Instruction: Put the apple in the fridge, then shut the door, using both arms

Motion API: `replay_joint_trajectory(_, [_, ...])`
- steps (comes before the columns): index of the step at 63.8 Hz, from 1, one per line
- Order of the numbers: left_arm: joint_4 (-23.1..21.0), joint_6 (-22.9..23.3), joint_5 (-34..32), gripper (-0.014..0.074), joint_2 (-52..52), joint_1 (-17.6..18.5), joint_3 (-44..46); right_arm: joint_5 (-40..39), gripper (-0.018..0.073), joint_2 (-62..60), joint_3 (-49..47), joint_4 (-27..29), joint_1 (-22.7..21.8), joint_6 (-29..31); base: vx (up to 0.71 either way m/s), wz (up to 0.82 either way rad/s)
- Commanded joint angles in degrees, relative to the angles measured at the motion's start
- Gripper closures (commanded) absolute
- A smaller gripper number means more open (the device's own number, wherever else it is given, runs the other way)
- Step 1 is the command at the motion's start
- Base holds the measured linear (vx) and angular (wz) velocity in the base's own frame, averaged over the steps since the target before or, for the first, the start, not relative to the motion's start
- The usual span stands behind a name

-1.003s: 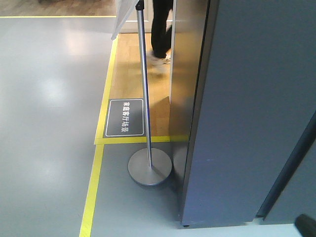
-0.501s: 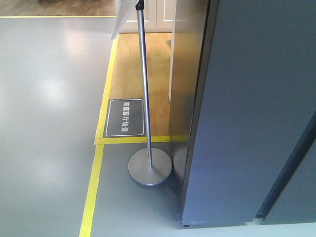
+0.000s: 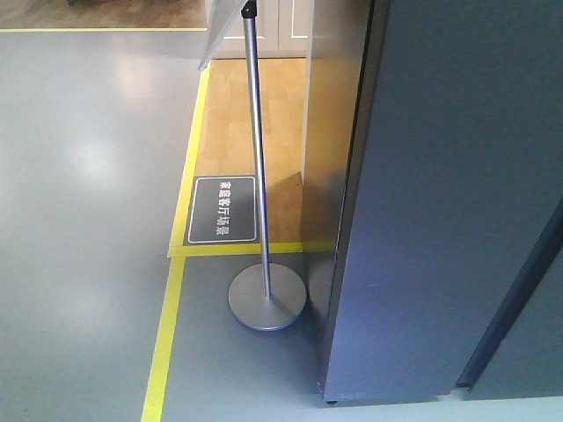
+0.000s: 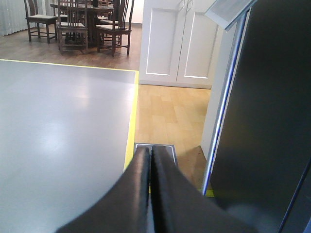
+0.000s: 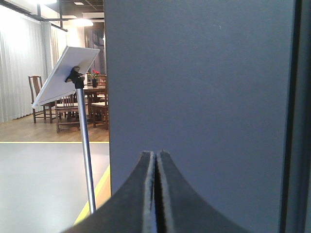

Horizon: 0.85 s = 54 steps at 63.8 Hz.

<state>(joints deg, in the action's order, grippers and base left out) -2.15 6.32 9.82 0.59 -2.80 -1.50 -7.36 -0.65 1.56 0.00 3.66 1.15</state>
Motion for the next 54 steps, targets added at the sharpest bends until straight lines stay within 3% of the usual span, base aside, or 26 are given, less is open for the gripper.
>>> replay_joint_trajectory(1, [-0.55, 0.52, -4.11, 0.0604, 0.94, -0.04, -1.17, -4.42, 0.0563, 0.21, 0.85, -0.62, -0.32, 0.46, 0.00, 0.00])
replay_joint_trajectory(54, [-0.55, 0.52, -4.11, 0.0604, 0.94, -0.04, -1.17, -4.21, 0.0563, 0.21, 0.85, -0.67, -0.32, 0.46, 0.00, 0.00])
